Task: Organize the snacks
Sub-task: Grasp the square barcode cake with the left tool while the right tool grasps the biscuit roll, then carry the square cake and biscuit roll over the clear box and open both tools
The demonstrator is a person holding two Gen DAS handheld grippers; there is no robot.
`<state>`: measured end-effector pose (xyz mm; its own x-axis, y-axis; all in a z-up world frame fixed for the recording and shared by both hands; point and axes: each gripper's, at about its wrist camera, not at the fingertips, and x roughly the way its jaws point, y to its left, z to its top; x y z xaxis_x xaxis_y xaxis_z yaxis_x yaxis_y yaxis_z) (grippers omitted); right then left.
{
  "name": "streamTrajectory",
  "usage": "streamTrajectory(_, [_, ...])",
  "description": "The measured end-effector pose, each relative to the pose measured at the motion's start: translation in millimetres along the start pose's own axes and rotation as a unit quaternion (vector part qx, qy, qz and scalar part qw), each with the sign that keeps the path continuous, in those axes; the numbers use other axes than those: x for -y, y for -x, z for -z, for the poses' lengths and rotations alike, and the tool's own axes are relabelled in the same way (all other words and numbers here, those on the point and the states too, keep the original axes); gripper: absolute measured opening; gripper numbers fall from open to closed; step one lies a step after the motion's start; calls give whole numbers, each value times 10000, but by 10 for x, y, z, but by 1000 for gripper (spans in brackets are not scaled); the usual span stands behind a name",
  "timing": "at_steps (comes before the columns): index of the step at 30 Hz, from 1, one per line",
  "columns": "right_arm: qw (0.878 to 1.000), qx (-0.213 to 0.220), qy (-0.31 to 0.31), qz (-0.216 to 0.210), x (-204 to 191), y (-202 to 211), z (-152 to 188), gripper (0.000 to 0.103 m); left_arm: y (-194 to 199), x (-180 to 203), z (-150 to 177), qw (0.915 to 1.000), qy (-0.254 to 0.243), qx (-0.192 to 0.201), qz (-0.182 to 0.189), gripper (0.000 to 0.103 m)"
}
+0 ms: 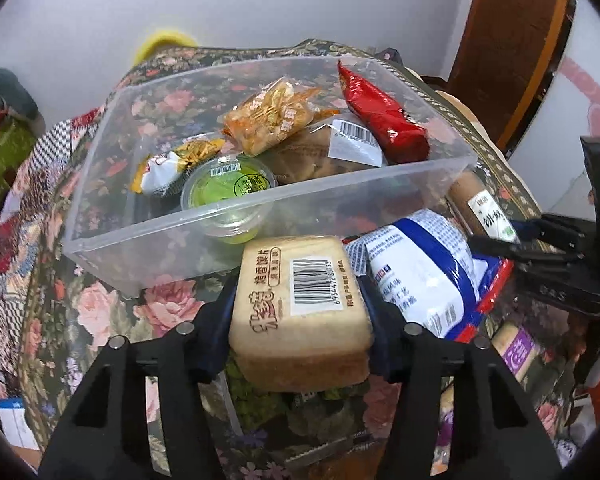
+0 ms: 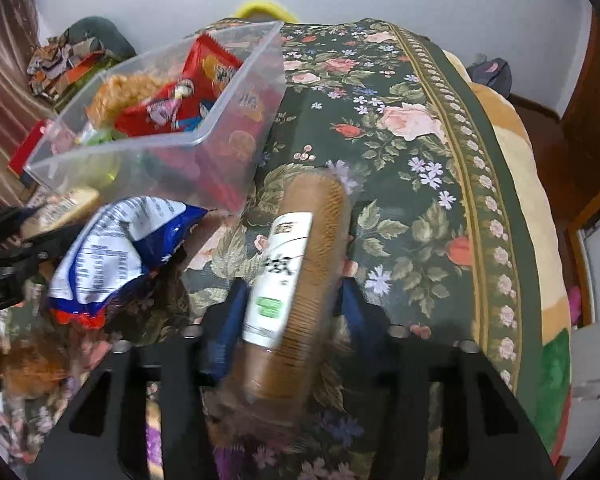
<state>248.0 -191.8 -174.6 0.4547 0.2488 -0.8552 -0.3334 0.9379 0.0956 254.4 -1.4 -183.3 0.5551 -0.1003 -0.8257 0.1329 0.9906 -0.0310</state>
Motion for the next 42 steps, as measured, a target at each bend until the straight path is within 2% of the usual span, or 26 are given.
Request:
streamTrajectory(3, [9999, 99, -56, 10, 10, 52, 28, 33, 95, -12, 50, 10000, -1, 69, -8, 56])
streamTrajectory(11, [9988, 413, -249, 78, 111, 386, 61, 32, 462, -174, 109, 9990, 220, 387, 11, 55])
streamTrajectory(21, [9935, 1098, -155, -253, -119, 754, -311, 32, 884, -368, -64, 9951, 393, 904, -58, 55])
streamTrajectory(25, [9910, 1260, -47, -459, -323, 759, -512, 32, 881, -478, -172, 9938, 521, 980, -116, 55])
streamTrajectory(32, [9892, 1279, 136, -698, -639, 549, -786, 32, 707, -681, -367, 9923, 631, 1051, -159, 55])
streamTrajectory(42, [9923, 960, 169, -770, -860, 128, -1130, 32, 250, -890, -686, 9927, 769, 913, -180, 55])
